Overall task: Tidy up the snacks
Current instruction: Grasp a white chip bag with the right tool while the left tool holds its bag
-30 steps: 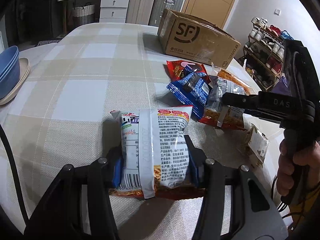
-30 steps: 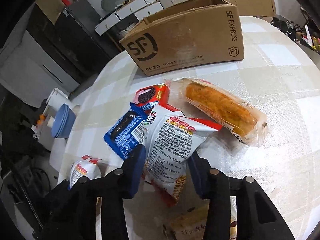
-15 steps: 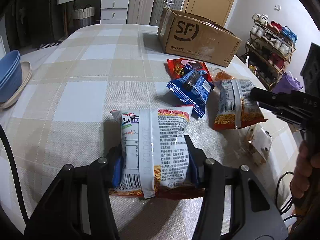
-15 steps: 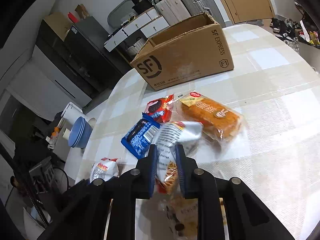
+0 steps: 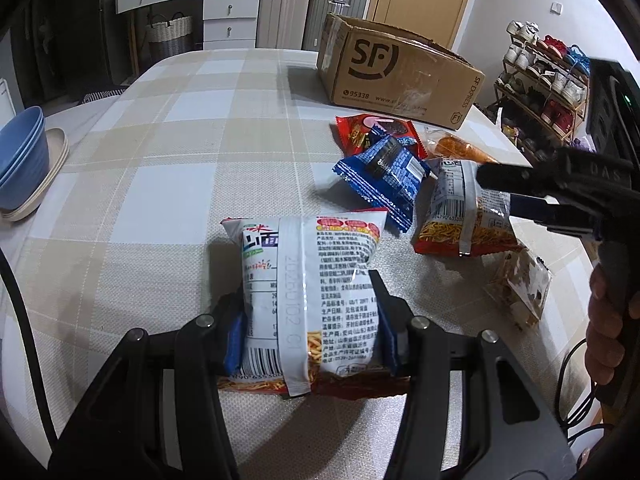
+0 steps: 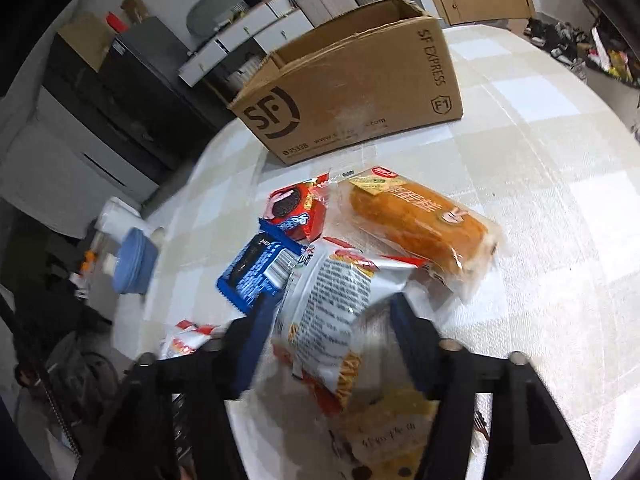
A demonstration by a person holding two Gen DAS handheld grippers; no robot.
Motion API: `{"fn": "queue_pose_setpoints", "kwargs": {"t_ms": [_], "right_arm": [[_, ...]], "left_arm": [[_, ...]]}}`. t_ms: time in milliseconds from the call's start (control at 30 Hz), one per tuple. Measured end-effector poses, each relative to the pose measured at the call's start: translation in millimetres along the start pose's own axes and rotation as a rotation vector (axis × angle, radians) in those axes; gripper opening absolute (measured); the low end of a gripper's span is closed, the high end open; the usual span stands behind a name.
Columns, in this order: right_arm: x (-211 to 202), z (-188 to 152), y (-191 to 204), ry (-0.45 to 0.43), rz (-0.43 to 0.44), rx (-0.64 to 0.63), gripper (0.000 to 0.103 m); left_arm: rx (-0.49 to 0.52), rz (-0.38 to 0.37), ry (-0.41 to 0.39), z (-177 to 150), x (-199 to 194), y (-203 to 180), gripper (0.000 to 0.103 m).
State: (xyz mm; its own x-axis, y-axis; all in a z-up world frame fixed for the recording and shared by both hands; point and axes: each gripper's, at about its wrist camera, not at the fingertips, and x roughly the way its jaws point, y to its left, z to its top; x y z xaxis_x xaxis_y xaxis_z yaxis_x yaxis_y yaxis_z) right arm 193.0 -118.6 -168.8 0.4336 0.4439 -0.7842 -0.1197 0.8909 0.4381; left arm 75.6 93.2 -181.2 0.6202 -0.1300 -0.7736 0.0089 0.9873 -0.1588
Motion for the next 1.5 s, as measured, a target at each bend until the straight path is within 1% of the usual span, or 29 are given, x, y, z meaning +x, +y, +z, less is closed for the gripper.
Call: {"fn": "queue_pose_setpoints", "kwargs": {"t_ms": [200,233,267,300,367,400,500,600,700,800,933,1033,1167,1300,1400,1500], "right_arm": [[23,2,16,0.042,-0.093,-0.044,0.068],[26,0,18,0.045,-0.101,-0.053,0.068],[27,-2,23,0.027,-0.119,-0.079,0.068],[29,-3,26,0.028,-0.134,-0.1,0.065],[30,-4,26,0.015,-0.139,-0.105,0.057],[30,-4,24,0.008,-0.124,-0.095,0.051],[28,-6,21,0.007,-0.091,-0.085,0.046],[23,-10,20,-0.024,-0.085,-0.092,0.044],[10,-13,9,-0.074,-0.044,-0.045,0.043],[-4,-16,-3,-0.099,0.019,0.001,0.043],[-28,-22,-9,-0.126,0.071,0.016,0.043],[-49,-28,-11,-0.146,0.097,0.01,0.043],[-72,-34,-9,-0.178,0.134,0.002,0.043],[-97,-42,-11,-0.216,0.169,-0.013,0.043],[-113,-47,-6,-0.244,0.184,-0.056,0.043],[-132,-55,2,-0.29,0.201,-0.127,0.043]], "left_arm": [[-0.014,-0.026,-0.002,0,-1,4,0.049],[-0.016,-0.031,-0.002,1,-1,4,0.049],[-0.018,-0.035,-0.002,1,-1,5,0.049],[-0.021,-0.042,-0.002,1,-1,6,0.049],[-0.024,-0.046,-0.004,0,-1,6,0.049],[-0.026,-0.049,-0.004,0,-1,7,0.049],[-0.031,-0.057,-0.005,0,-1,7,0.049],[-0.033,-0.059,-0.005,0,-2,8,0.049],[-0.034,-0.06,-0.005,0,-2,8,0.049],[-0.029,-0.054,-0.004,0,-1,7,0.049],[-0.025,-0.043,-0.003,0,-1,6,0.049],[-0.031,-0.04,-0.003,1,-1,6,0.048],[-0.04,-0.013,-0.003,0,-4,7,0.048],[-0.043,-0.012,-0.014,4,-17,3,0.048],[-0.021,-0.009,-0.032,10,-30,-7,0.048],[-0.007,-0.01,-0.049,17,-45,-19,0.048]]}}
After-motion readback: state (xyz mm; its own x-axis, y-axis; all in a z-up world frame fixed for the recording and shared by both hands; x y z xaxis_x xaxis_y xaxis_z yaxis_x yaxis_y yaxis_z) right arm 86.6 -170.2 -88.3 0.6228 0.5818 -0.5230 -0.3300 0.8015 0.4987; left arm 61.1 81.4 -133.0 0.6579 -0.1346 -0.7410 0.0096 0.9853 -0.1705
